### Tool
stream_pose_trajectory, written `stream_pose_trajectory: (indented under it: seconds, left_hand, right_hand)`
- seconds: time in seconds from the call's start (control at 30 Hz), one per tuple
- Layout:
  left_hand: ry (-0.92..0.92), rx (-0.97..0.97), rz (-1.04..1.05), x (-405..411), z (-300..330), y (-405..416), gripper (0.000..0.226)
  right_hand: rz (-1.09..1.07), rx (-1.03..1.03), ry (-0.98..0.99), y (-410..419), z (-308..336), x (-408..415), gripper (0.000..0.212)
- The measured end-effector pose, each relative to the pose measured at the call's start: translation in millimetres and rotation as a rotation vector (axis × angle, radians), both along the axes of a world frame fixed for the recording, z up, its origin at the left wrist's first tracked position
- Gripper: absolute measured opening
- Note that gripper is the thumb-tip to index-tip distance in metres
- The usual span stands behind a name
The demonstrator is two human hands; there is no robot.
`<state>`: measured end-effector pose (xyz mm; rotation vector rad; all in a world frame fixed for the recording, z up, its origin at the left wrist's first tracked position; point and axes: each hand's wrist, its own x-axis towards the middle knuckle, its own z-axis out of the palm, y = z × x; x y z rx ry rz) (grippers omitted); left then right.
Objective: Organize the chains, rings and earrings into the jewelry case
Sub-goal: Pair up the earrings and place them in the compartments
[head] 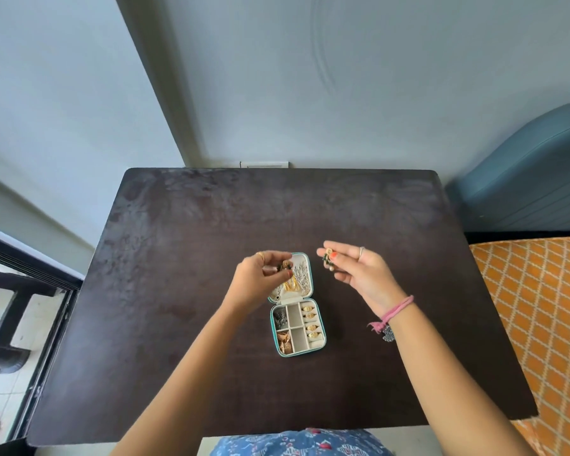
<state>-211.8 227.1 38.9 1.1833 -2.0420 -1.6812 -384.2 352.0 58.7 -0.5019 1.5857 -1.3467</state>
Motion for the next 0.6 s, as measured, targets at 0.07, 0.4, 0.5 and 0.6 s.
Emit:
stream_pose_trajectory:
  seconds: [0.07,0.4,0.5,0.6]
  left_hand:
    - [-0.081,-0.015,-0.005,3,-19,9,0.028]
    - [-0.320,-0.029,-0.009,-5,-66,46,0.022]
    - [-0.376,-0.052,-0.033,-12,-68,47,0.019]
    - [-0.474,-0.103,-0.106,-21,-67,44,0.018]
  right_hand:
    - [-0.022,0.043,-0.002,8,-12,2,0.026]
    - [-0.147,0.160,-0.046,29,-41,18,0.024]
    - [-0.153,0.171,-0.055,29,-44,23,0.024]
    - [-0.158,0.177,-0.059,27,-47,25,0.024]
